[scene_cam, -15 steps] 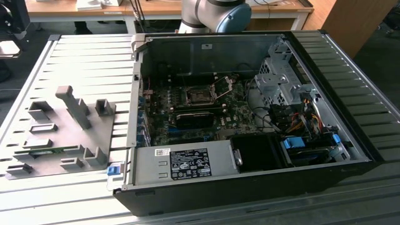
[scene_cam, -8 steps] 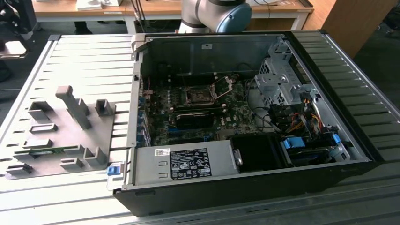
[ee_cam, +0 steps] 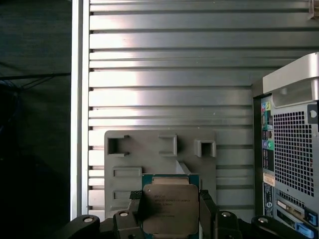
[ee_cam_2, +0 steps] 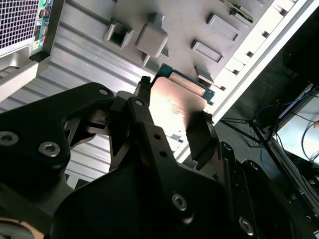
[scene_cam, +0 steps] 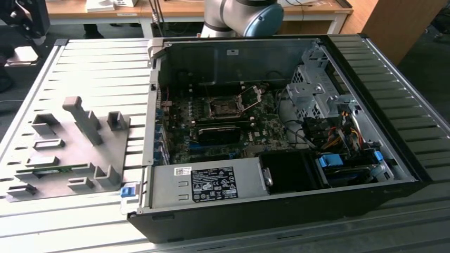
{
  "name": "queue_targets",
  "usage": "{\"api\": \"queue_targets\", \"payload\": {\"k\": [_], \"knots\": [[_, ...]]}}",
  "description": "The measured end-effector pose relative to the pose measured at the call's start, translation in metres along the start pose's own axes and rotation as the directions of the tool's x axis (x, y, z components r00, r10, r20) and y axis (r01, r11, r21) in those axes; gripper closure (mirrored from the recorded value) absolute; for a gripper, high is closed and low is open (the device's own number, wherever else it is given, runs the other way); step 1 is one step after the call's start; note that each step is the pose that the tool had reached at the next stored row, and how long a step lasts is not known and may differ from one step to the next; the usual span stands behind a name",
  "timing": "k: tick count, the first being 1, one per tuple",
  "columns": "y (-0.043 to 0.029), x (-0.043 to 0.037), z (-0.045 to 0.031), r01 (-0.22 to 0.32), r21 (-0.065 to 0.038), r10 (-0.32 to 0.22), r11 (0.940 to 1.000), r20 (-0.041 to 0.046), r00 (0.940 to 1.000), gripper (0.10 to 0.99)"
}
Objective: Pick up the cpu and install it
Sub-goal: 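Pick up the cpu and move it towards the insertion slot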
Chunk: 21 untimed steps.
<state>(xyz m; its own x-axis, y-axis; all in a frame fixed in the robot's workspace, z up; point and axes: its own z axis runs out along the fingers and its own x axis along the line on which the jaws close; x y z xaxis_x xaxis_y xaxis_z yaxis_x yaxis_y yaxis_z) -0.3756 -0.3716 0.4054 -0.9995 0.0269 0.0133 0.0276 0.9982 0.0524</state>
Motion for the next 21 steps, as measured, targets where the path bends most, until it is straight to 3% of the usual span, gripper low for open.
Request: {"api": "queue_targets", "payload": {"k": [21], "knots": [[0.0011, -0.0238, 0.002, 0.0, 0.0, 0.0, 1.0, 0.0, 1.0, 0.545]]}}
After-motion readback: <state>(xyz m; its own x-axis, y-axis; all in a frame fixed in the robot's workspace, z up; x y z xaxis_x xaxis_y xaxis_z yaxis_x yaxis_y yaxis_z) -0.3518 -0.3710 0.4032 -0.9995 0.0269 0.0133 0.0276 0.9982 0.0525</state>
